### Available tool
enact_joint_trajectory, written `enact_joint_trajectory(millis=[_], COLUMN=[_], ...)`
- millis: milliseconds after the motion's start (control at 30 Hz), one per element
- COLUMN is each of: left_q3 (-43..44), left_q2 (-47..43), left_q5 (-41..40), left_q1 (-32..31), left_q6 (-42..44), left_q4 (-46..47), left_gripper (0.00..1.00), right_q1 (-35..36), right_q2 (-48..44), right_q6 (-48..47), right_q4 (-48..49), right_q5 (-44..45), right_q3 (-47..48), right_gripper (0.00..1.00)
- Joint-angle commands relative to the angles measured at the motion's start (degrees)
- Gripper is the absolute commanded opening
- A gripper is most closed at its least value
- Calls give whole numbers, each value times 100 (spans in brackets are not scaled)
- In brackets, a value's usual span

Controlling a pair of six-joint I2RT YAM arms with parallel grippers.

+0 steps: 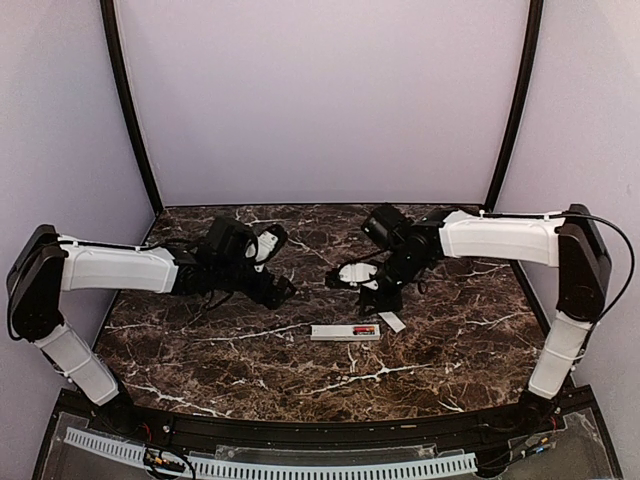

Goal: Load the batteries into the remote control
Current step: Load the battery into the battery compartment, then adjust the battery in the battery compartment.

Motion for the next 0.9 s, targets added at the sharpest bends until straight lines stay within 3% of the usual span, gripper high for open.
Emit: enact_joint_trajectory(millis=[0,200,367,867], left_q3=[-400,-457,-489,-1028], left_q2=[-484,-507,-540,-1209], left_q5=[258,311,178,-62], left_q1=[-40,-41,-44,-43], left_q6=[386,-374,-849,-1443], left_q4=[630,853,749,491], left_gripper=[96,96,96,96], right_q1=[-379,-554,-450,-387], right_q2=[-521,-723,-883,-26], right_q6=[2023,4757,6180,6862], right_q4=[409,1228,2573,2913], right_q5=[-476,-1299,-1805,-1387], right_q3=[94,-576,-1598,-2016], right_gripper=[18,7,0,0])
